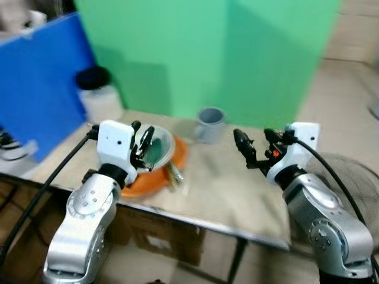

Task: Setting the table

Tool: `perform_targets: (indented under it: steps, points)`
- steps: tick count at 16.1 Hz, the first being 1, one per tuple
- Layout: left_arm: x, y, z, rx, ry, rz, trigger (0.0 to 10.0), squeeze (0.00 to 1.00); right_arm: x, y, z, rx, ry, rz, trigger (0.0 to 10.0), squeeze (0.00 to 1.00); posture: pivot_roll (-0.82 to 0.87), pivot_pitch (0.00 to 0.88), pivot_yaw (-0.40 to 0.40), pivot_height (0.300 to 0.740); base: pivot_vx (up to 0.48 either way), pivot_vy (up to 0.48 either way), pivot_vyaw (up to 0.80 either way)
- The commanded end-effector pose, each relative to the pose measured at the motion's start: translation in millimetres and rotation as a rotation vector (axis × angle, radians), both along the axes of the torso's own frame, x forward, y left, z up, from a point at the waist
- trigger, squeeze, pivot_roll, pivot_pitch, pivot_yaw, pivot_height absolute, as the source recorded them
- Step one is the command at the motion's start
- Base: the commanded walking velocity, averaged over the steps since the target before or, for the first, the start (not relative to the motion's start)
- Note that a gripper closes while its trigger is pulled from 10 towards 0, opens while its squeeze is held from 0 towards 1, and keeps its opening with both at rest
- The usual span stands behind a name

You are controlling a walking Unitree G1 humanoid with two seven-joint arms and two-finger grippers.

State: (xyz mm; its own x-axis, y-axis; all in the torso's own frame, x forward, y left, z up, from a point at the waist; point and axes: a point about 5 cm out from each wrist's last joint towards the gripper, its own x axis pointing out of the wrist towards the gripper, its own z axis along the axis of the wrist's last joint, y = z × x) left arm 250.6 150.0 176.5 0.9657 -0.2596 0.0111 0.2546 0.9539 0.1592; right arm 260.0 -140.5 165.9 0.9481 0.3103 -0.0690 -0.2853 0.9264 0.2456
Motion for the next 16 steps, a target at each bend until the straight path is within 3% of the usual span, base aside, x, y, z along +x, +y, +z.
perform_targets:
  steps: [1, 5, 6, 10, 12, 16]
  points:
    - [0.1, 5.4, 2.4, 0.012, -0.005, 0.004, 10.0, 0.0, 0.7, 6.9, 4.5, 0.01, -0.013, 0.023, 10.0, 0.0, 0.14, 0.0, 0.028, 0.74, 0.292, 0.0, 0.0]
    - [2.6, 9.8, 4.5, 0.033, -0.011, 0.005, 10.0, 0.0, 10.2, 6.6, 6.4, 0.0, -0.01, 0.009, 10.0, 0.0, 0.13, 0.0, 0.033, 0.74, 0.072, 0.0, 0.0]
    - [4.3, 12.5, 6.6, 0.048, -0.017, -0.012, 10.0, 0.0, 24.2, 9.1, 7.3, -0.01, -0.004, 0.0, 10.0, 1.0, 0.13, 0.0, 0.036, 0.74, 0.0, 0.0, 0.0]
    - [5.2, 16.6, 8.9, 0.054, -0.021, -0.019, 10.0, 0.0, 42.6, 19.3, 10.5, -0.073, -0.003, 0.058, 10.0, 1.0, 0.13, 0.0, 0.04, 0.74, 0.0, 0.0, 0.0]
    - [2.9, 14.2, 10.3, 0.063, -0.016, -0.073, 10.0, 0.0, 58.2, 25.5, 5.9, -0.174, 0.058, 0.073, 10.0, 1.0, 0.13, 0.0, 0.033, 0.74, 0.0, 0.0, 0.0]
    - [-4.8, 9.3, 10.4, 0.06, 0.008, -0.178, 10.0, 0.0, 63.8, 37.6, -5.8, -0.232, 0.13, 0.053, 10.0, 1.0, 0.14, 0.0, 0.025, 0.74, 0.0, 0.0, 0.0]
